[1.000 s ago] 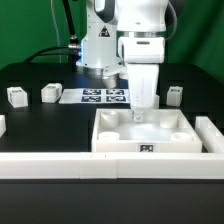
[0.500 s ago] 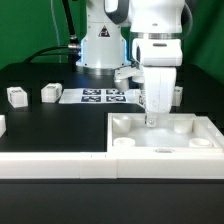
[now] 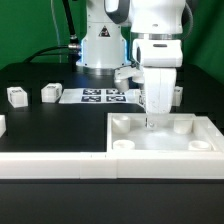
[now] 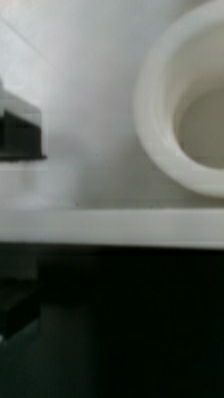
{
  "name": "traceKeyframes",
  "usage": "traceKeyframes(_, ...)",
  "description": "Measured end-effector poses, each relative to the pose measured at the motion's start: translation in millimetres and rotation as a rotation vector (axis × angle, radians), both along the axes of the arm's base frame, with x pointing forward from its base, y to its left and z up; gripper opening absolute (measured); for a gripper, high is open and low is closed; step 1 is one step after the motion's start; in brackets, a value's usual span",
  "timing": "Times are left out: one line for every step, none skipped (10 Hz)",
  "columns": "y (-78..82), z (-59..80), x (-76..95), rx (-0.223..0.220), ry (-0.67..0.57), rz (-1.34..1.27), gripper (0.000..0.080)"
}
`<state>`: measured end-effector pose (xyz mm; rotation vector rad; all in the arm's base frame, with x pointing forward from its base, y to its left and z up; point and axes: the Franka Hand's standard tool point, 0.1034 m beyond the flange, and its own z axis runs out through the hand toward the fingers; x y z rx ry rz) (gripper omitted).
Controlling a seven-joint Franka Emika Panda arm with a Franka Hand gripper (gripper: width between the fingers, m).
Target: Assemble square table
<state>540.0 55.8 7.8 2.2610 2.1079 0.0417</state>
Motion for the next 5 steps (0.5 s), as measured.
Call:
traceKeyframes(0.0, -0.1, -0.1, 0.0, 0.0, 0.0, 0.0574)
traceKeyframes(-0.1, -0.2, -0.1, 0.0, 0.0, 0.0, 0.0574)
traceKeyframes(-0.1, -0.3, -0.1, 0.0, 0.0, 0.0, 0.0634)
traceKeyframes(-0.1, -0.4, -0.2, 0.0, 0.001, 0.0, 0.0645)
traceKeyframes(-0.2, -0.4, -0.2, 0.0, 0.001, 0.0, 0.0645)
